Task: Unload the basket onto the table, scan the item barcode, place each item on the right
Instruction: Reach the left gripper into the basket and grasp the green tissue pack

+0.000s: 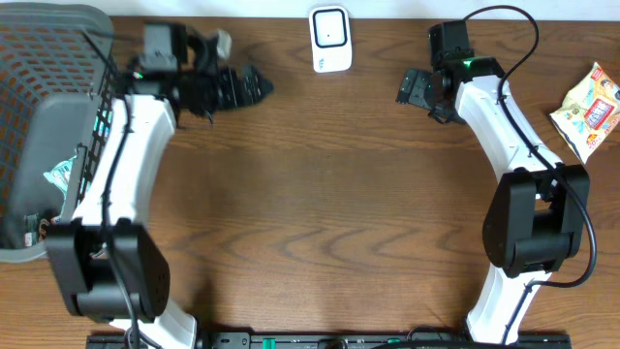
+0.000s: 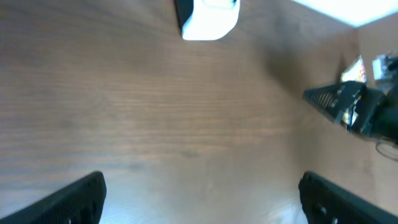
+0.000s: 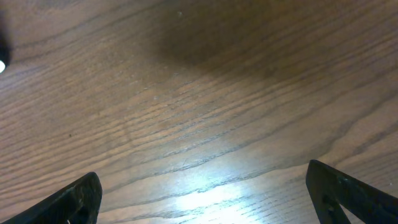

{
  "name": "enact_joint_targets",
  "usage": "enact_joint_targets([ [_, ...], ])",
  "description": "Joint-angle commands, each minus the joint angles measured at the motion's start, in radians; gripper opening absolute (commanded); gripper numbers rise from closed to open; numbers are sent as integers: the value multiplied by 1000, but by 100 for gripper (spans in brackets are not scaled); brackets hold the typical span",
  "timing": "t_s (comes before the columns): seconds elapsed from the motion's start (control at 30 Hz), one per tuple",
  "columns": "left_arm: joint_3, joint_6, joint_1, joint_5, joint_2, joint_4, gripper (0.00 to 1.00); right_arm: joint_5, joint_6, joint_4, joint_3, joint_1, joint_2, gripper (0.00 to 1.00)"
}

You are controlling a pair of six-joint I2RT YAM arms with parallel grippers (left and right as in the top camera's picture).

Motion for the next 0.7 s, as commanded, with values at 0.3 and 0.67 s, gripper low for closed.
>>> enact_joint_targets([
  [0.3,556,56,101,-975,-87,-92,98,2,-11,-4,-7,-4,8,99],
  [0.67,539,-294,541,-928,8,-272,98,2,-11,-4,-7,-4,8,99],
])
